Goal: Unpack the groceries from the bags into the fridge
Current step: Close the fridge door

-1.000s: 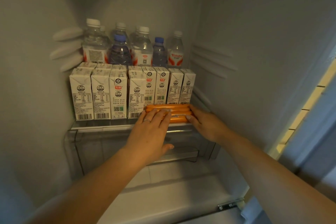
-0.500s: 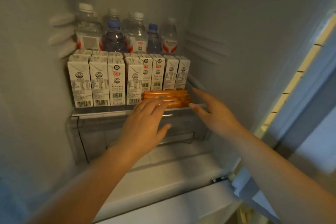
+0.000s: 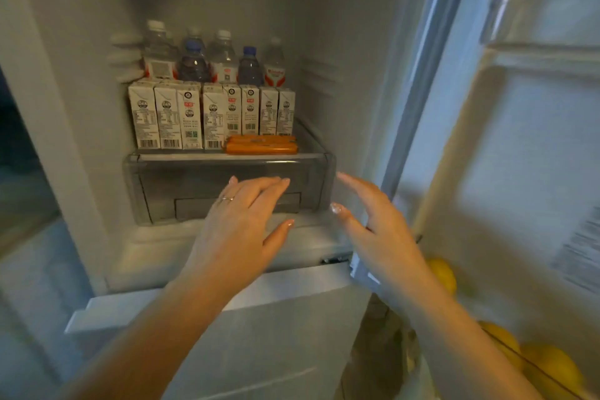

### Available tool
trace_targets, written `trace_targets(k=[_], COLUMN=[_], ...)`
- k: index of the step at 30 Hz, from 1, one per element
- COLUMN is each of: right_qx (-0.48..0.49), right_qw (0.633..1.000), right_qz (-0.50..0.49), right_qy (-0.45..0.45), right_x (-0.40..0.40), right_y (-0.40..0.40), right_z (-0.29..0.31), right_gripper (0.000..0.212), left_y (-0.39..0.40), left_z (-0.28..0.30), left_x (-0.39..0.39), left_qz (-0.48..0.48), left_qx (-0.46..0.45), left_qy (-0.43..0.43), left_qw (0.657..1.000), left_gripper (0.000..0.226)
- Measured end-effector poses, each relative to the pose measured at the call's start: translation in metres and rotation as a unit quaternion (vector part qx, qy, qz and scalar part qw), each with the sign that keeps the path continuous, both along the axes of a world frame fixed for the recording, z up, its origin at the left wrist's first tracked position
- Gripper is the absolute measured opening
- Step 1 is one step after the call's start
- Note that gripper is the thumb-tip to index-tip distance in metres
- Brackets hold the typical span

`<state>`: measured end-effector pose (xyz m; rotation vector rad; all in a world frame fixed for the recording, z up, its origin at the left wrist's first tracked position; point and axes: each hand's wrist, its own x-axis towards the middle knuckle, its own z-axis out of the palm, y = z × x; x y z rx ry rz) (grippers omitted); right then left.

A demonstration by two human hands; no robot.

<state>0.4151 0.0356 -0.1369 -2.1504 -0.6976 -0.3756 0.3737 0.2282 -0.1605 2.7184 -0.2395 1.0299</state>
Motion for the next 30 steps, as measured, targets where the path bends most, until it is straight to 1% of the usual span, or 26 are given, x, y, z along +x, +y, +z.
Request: trace_targets(k=[4, 7, 11, 16, 17, 18, 20, 21, 23, 25, 27, 30], right_qx=[-0.020, -0.041, -0.058, -0.101, -0.121, -0.151, -0.220, -0.250, -0.293, -0.335, -0.373, -0.386], right_qw=[0.999, 0.998, 0.996, 0.994, 0.991, 0.983, 0.954, 0.943, 0.931, 0.921, 0.912, 0.913], right_qz=[0.023, 0.046, 0.057, 0.007, -0.010, -0.031, -0.068, -0.084, -0.100, -0.109, -0.104, -0.096], right_qy=[-0.022, -0.018, -0.034, -0.048, -0.060, -0.098, -0.191, -0.204, -0.195, -0.166, -0.134, -0.094], right_x=[-0.049, -0.089, -0.139, -0.182, -0.189, -0.195, -0.205, -0.208, -0.213, -0.215, -0.216, -0.219], right_y=[-0.062, -0.113, -0.186, -0.269, -0.284, -0.298, -0.323, -0.334, -0.350, -0.356, -0.356, -0.352], right_z=[-0.005, -0.011, -0.012, -0.018, -0.021, -0.026, -0.040, -0.047, -0.061, -0.067, -0.068, -0.069], right_gripper=[0.048, 0.048, 0.049, 0.052, 0.053, 0.053, 0.053, 0.053, 0.056, 0.062, 0.066, 0.067], left_y=[-0.070, -0.127, -0.198, -0.271, -0.286, -0.301, -0.329, -0.341, -0.362, -0.375, -0.381, -0.381], left_z=[-0.014, -0.024, -0.026, -0.035, -0.038, -0.042, -0.049, -0.052, -0.059, -0.065, -0.067, -0.065], left_x=[-0.056, -0.098, -0.140, -0.163, -0.166, -0.169, -0.174, -0.176, -0.177, -0.176, -0.175, -0.174], left_qz=[0.046, 0.059, 0.029, -0.046, -0.058, -0.072, -0.094, -0.097, -0.076, -0.055, -0.050, -0.042], left_qx=[-0.013, -0.022, -0.016, -0.002, 0.012, 0.027, 0.054, 0.068, 0.107, 0.144, 0.149, 0.146], left_qy=[-0.009, -0.016, -0.024, 0.012, 0.018, 0.024, 0.053, 0.079, 0.141, 0.179, 0.197, 0.207], left_qw=[0.999, 0.998, 0.999, 0.999, 0.998, 0.997, 0.993, 0.990, 0.981, 0.972, 0.968, 0.966], left_gripper=[0.053, 0.051, 0.049, 0.052, 0.054, 0.056, 0.062, 0.067, 0.075, 0.080, 0.082, 0.080])
